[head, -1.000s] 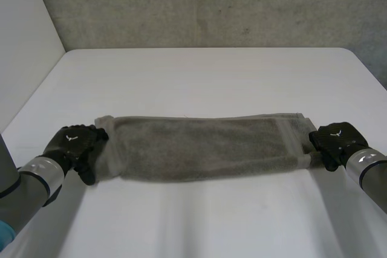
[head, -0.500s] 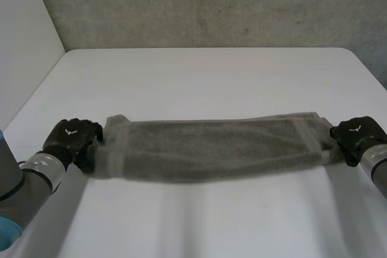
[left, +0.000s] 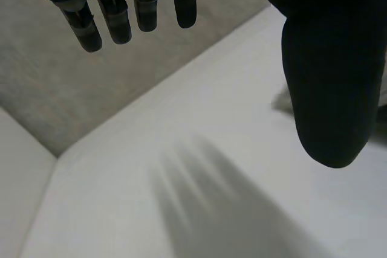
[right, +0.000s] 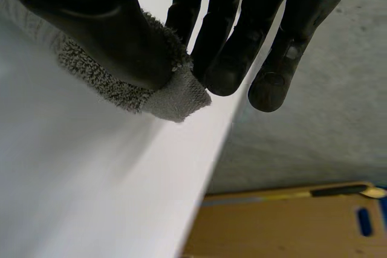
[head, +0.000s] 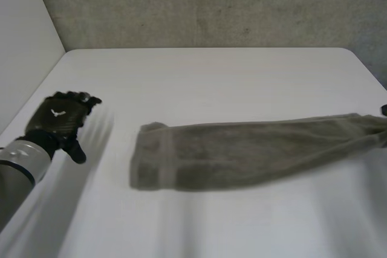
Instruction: Fold the laundry
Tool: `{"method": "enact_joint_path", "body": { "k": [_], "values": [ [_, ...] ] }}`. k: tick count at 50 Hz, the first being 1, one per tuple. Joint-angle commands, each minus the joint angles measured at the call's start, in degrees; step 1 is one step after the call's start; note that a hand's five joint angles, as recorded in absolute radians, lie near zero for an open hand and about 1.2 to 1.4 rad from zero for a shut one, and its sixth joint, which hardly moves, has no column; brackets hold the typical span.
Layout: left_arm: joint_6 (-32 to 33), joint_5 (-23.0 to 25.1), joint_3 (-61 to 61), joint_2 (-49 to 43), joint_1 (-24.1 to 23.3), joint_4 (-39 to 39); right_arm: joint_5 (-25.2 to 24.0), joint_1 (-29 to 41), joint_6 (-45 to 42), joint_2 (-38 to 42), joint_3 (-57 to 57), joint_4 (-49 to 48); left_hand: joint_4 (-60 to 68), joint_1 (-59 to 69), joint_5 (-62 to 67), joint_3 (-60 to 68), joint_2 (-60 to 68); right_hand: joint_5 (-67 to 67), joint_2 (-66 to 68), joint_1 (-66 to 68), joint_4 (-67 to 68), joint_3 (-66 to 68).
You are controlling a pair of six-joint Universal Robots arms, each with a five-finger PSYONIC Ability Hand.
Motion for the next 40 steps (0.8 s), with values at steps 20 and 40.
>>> {"method": "enact_joint_path", "body": {
  "k": [20, 40],
  "values": [
    [-4.0, -0.58, 5.61, 2.48, -7.14, -0.06, 8.66, 60.32, 5.72, 10.41, -16.0, 0.9, 0.4, 0.21, -0.63, 0.37, 0.39, 3.72, 5.26, 4.44, 3.4, 3.17],
    [-8.48, -0.75, 8.86, -0.24, -10.31, 0.29, 9.45, 65.96, 14.07, 20.45, -25.67, -1.66, 0.4, 0.21, -0.63, 0.37, 0.39, 3.72, 5.26, 4.44, 3.4, 3.17]
  ]
}}
